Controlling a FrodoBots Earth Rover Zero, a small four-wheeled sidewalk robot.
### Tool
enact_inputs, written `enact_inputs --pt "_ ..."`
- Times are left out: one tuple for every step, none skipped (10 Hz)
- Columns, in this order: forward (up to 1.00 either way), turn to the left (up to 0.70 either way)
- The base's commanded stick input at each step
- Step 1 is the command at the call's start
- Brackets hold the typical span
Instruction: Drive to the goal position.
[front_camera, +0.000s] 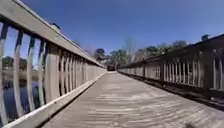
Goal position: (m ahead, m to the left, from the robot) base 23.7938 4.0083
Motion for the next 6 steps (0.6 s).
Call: enact_inputs --pt "0.7 0.0" --pt "0.7 0.0" --pt "0.7 0.0" --pt "0.7 0.0" --pt "0.7 0.0" --pt "0.7 0.0"
